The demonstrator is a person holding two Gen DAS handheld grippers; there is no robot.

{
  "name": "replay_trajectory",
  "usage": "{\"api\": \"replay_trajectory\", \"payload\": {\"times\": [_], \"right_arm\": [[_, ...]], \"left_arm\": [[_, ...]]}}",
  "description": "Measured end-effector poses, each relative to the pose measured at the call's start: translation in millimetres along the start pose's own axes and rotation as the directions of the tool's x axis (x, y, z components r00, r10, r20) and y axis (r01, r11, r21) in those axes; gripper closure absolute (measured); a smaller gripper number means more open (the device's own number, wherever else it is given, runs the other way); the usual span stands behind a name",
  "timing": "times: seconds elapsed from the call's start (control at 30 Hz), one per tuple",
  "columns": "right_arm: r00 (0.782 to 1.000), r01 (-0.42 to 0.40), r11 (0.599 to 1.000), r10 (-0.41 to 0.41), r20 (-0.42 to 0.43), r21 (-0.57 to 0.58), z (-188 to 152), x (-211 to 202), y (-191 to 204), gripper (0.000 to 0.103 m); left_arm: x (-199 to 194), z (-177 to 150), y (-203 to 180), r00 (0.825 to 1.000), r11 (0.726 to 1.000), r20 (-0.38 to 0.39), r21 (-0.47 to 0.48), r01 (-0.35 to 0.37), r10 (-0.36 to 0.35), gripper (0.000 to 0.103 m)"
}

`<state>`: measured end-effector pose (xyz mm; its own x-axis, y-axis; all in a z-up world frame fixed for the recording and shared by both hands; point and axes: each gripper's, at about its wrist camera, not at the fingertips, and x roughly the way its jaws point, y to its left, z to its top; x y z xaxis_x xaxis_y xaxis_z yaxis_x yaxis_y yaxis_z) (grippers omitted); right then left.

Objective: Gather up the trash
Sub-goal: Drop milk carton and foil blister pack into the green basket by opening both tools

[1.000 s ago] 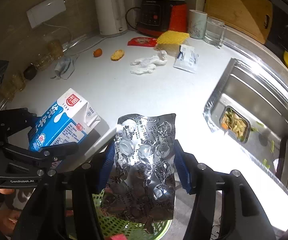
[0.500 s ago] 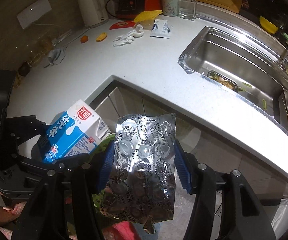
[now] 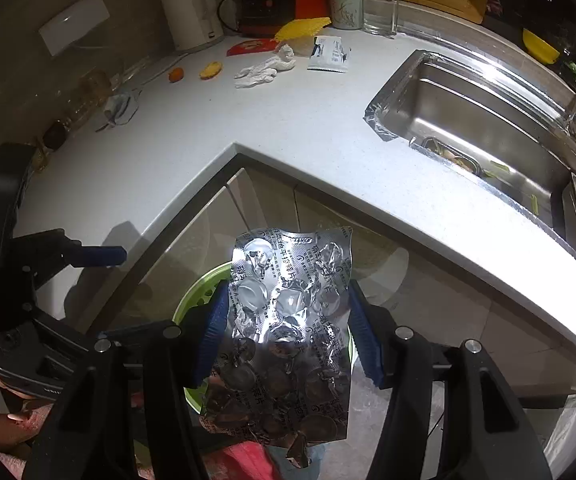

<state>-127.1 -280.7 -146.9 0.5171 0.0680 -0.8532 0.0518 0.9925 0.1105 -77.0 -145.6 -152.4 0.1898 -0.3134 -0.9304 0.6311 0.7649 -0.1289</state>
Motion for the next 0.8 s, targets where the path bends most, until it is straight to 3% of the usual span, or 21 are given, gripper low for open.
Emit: {"api": "replay_trajectory", "payload": {"times": [0.33, 0.47, 0.8], "right_arm": [[0.998, -0.033, 0.998, 0.030, -0.047, -0.055, -15.1, 5.6, 15.5, 0.042], [0.999, -0.005, 0.998, 0.002, -0.045, -0.060, -19.7, 6.8, 20.2, 0.018], [1.000, 0.013, 0.999, -0.012, 0.019, -0.035, 7.9, 0.1, 19.7, 0.005]], "left_arm": [[-30.3, 6.5, 32.1, 0.994, 0.994, 0.082, -0.087, -0.068, 0.076, 0.013], [-35.7, 7.0, 42.9, 0.991, 0.990, 0.093, -0.119, -0.081, 0.092, 0.013], [-44.2, 12.3, 60.2, 0.987, 0.981, 0.116, -0.168, -0.094, 0.115, 0.013]]}}
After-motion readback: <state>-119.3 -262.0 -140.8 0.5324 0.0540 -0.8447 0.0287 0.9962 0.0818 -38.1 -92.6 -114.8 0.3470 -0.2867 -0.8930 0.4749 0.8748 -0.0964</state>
